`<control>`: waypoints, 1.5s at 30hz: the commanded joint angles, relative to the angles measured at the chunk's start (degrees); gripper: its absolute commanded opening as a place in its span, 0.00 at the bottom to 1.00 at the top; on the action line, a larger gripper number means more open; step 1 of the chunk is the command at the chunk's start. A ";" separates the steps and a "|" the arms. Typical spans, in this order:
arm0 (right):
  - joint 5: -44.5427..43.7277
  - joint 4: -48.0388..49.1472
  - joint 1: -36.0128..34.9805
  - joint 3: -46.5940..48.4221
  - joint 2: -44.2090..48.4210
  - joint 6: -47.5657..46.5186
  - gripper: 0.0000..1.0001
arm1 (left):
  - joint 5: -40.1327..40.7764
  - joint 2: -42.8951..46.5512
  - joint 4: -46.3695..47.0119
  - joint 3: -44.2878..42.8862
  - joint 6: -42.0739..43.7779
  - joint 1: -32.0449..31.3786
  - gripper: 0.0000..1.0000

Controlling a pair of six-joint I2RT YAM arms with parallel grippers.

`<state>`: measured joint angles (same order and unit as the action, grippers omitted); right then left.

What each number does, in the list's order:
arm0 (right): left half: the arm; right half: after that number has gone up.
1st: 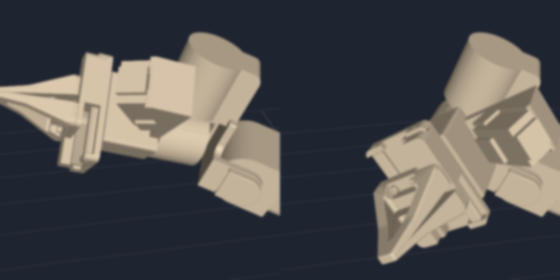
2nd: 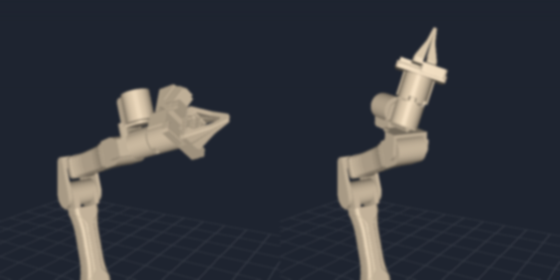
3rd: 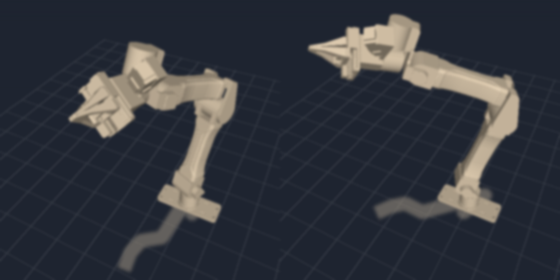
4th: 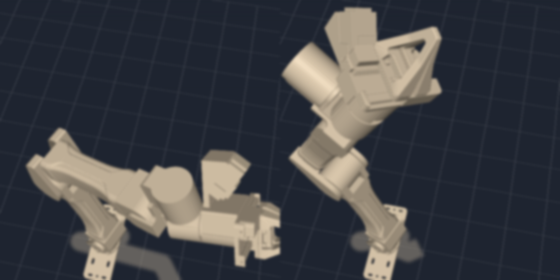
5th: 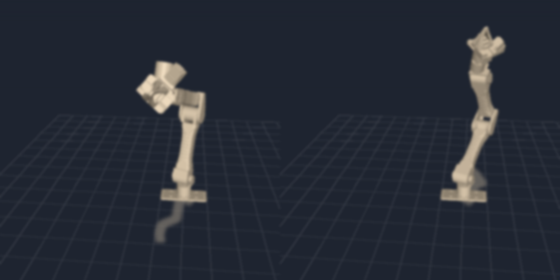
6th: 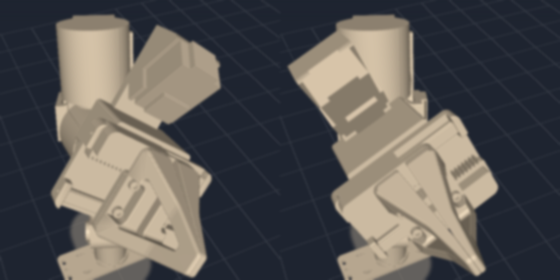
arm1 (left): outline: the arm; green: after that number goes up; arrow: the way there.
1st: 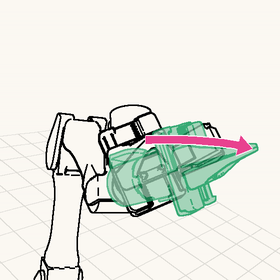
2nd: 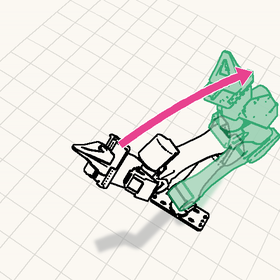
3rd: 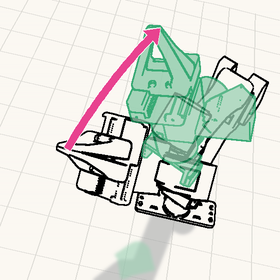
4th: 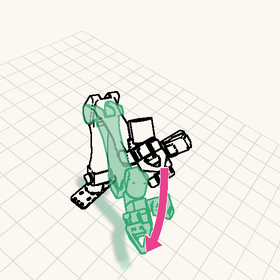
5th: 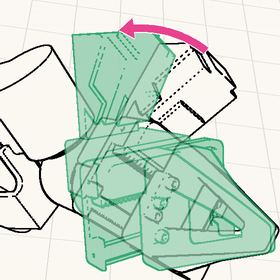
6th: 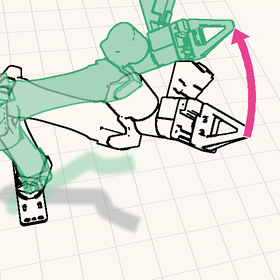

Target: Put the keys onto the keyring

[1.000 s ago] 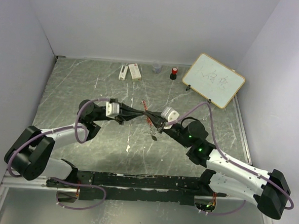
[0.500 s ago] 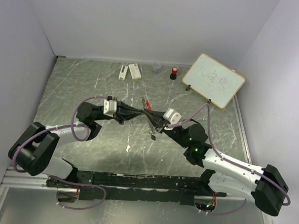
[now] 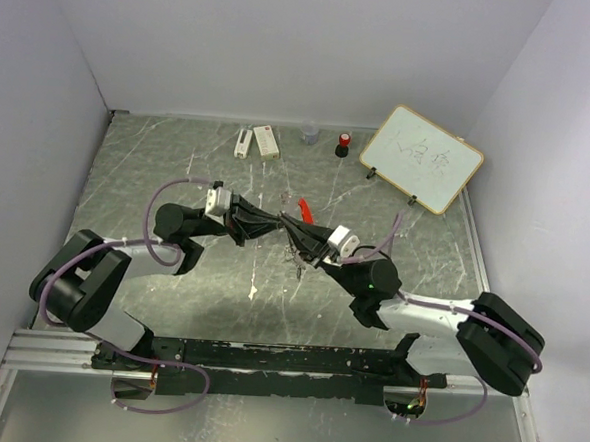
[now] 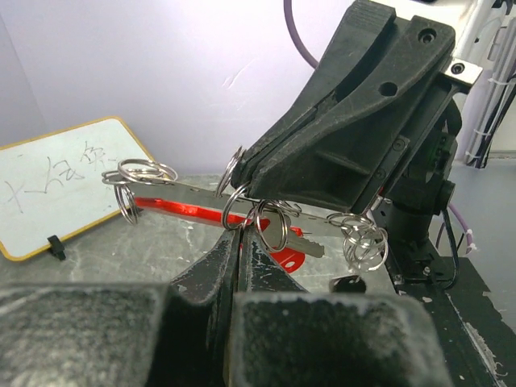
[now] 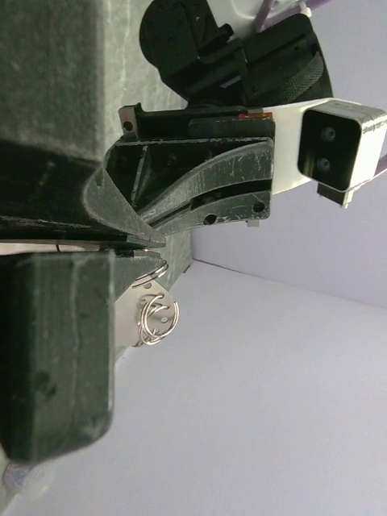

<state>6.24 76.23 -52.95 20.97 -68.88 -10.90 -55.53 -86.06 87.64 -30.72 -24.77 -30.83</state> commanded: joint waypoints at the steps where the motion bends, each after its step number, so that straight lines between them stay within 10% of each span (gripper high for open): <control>1: 0.41 12.12 0.03 0.05 -4.67 1.17 0.00 | -0.74 -0.42 10.19 -2.44 -3.80 -0.43 0.07; 18: -6.37 6.22 0.04 -0.49 -1.21 0.17 0.00 | 7.47 10.79 -18.10 -2.06 12.84 -0.04 0.07; 20: -9.77 2.44 -0.04 -0.43 2.24 2.06 0.24 | 8.84 12.07 -20.74 -2.02 13.91 0.27 0.07; 24: -12.10 -5.38 -0.04 -0.54 8.99 1.64 0.36 | 8.67 11.72 -20.30 -2.16 13.20 1.22 0.07; 36: -18.44 -26.78 0.13 0.79 18.68 1.41 0.36 | 7.87 10.11 -27.69 -5.18 16.50 1.94 0.07; 45: -16.62 -42.37 0.13 4.37 20.20 1.81 0.59 | 6.77 10.12 -31.38 -7.25 15.80 2.09 0.07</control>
<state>-10.72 42.30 -52.95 23.53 -50.46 -8.88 -48.29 -76.42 57.52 -34.72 -9.43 -29.28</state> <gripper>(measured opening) 0.551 0.073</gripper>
